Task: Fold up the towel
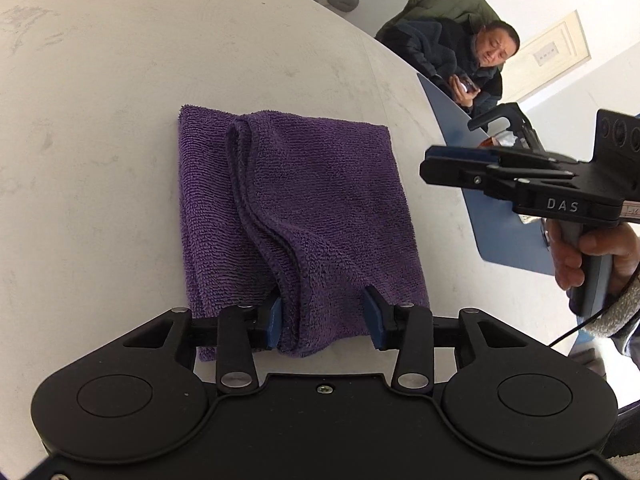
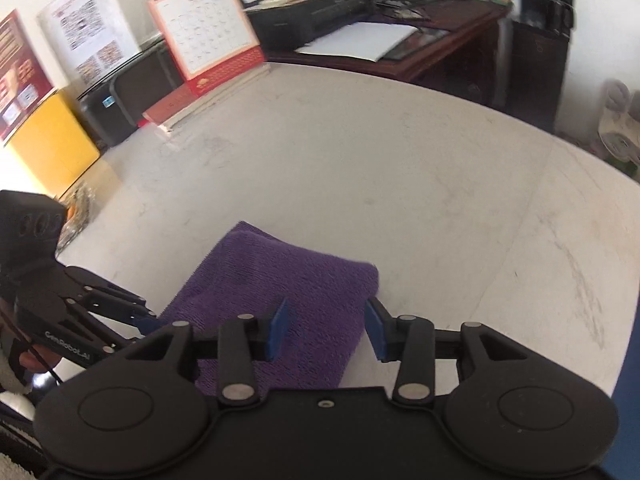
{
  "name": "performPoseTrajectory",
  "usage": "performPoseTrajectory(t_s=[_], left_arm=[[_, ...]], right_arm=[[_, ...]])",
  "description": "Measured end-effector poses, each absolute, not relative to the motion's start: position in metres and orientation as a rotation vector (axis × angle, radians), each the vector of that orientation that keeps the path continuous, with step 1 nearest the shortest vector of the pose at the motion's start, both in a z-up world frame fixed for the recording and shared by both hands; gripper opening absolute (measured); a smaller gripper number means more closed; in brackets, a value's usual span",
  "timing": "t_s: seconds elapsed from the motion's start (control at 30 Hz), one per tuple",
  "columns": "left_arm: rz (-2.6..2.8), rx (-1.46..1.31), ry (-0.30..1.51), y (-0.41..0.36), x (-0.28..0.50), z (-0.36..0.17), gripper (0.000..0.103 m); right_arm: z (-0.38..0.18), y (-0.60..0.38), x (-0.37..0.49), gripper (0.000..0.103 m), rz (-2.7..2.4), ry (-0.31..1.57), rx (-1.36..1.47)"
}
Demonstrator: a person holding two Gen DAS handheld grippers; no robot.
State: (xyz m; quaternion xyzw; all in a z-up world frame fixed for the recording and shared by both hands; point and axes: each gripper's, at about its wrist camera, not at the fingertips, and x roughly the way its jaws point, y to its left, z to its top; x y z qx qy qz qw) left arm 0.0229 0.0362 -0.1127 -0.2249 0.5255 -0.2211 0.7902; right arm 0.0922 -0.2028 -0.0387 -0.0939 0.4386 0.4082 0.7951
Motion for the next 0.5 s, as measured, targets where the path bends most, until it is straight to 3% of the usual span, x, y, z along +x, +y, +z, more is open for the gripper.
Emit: performPoseTrajectory(t_s=[0.13,0.5], left_arm=[[-0.481,-0.489,1.136,0.041,0.024,-0.113,0.014],[-0.511,-0.476,1.133,0.046,0.024,-0.116,0.012]], right_arm=[[-0.034,-0.164,0.103,0.039,1.089,0.851,-0.392],[-0.051,-0.087,0.133,0.038,1.458,0.839,-0.743]])
